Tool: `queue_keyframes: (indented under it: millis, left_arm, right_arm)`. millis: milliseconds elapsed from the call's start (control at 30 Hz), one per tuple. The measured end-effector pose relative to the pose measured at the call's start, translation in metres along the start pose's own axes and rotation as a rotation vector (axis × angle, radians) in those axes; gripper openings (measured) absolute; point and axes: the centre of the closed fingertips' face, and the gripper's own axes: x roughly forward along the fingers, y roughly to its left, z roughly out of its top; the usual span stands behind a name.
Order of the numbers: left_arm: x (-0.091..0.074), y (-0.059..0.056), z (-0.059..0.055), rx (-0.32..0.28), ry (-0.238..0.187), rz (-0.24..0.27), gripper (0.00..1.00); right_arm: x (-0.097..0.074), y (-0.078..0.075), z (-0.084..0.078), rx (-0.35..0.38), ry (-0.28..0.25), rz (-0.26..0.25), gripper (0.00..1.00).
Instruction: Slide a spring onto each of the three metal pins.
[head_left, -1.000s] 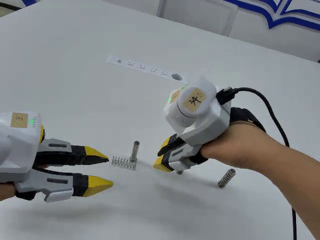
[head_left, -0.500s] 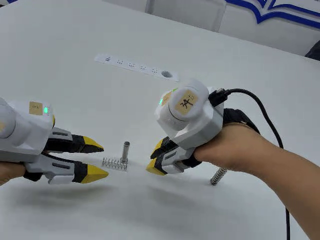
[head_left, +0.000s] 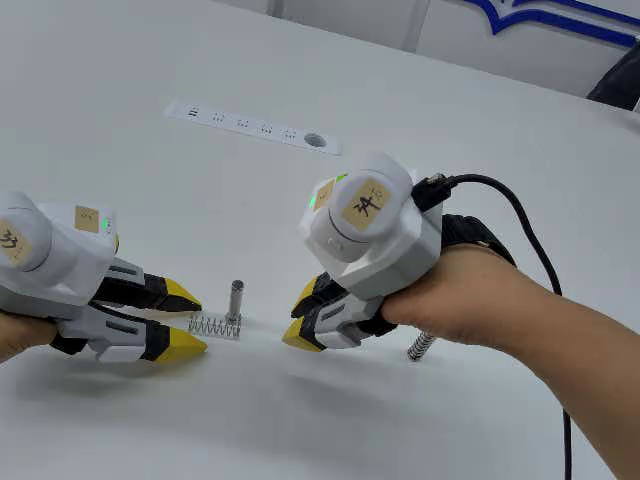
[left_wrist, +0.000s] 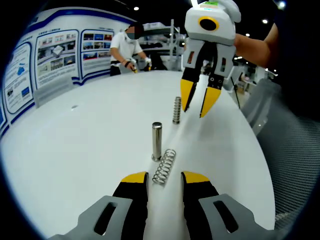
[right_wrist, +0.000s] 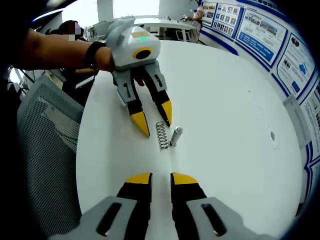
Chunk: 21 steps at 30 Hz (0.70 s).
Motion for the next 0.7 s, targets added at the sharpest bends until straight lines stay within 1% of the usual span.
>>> queue_keyframes:
  millis: [133,367,433,533,700]
  left_arm:
    - [0.0,-0.001,-0.001,0.007,0.004,-0.001,0.23]
    - [-0.001,-0.003,-0.002,0.024,0.005,0.011,0.12]
    - [-0.001,-0.004,-0.002,0.025,0.005,0.015,0.12]
    - [-0.002,-0.009,-0.003,0.034,0.008,0.01,0.11]
    - [-0.005,-0.021,0.002,0.05,-0.007,-0.005,0.11]
  right_arm:
    - [0.001,0.001,0.001,0.001,-0.002,0.0,0.16]
    - [0.002,0.002,0.003,0.0,-0.006,0.002,0.16]
    - [0.002,0.003,0.004,-0.001,-0.007,0.003,0.16]
    - [0.001,0.003,0.004,-0.002,-0.009,0.002,0.16]
    - [0.001,0.005,0.005,-0.008,-0.011,0.008,0.16]
